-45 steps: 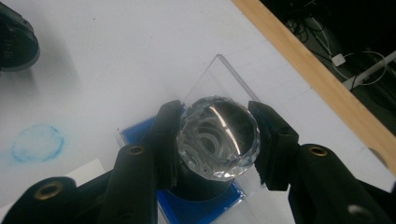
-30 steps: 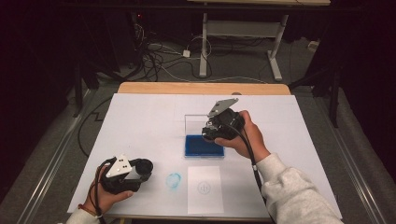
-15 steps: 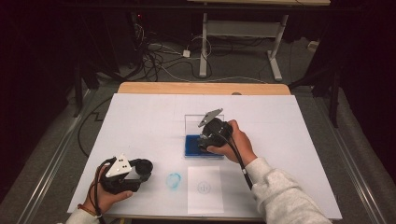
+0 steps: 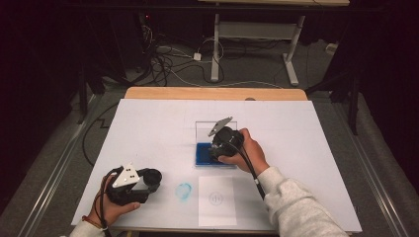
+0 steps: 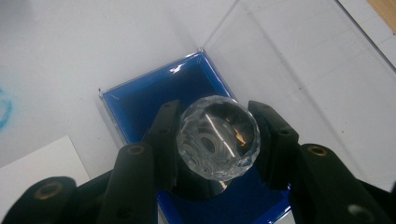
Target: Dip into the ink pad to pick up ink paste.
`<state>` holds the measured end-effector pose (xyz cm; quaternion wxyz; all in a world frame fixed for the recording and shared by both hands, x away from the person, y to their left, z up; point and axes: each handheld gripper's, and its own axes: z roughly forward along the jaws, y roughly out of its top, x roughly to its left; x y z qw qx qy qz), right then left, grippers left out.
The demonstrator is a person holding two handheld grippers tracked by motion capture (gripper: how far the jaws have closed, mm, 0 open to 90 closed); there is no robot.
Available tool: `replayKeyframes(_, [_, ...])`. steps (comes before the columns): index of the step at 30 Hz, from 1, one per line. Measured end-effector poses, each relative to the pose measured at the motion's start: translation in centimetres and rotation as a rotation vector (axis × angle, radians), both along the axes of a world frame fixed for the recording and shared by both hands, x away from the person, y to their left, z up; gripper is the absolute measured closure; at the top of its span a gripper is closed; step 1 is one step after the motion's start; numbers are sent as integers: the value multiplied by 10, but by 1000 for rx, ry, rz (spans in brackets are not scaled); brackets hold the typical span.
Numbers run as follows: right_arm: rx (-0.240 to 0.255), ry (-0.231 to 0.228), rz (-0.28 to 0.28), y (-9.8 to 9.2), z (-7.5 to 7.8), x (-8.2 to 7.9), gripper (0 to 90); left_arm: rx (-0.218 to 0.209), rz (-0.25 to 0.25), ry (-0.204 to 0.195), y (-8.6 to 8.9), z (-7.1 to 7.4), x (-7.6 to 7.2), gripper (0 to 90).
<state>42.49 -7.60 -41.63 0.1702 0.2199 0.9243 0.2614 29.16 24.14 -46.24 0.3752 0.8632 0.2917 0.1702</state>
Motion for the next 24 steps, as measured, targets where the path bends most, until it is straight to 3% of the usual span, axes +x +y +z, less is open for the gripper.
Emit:
replayKeyframes(14, [14, -18, -4, -5, -5, -5, 574, 3, -8, 1, -2, 0, -1, 368])
replayKeyframes(24, [18, 0, -3, -5, -4, -1, 574, 6, -7, 3, -3, 0, -1, 368])
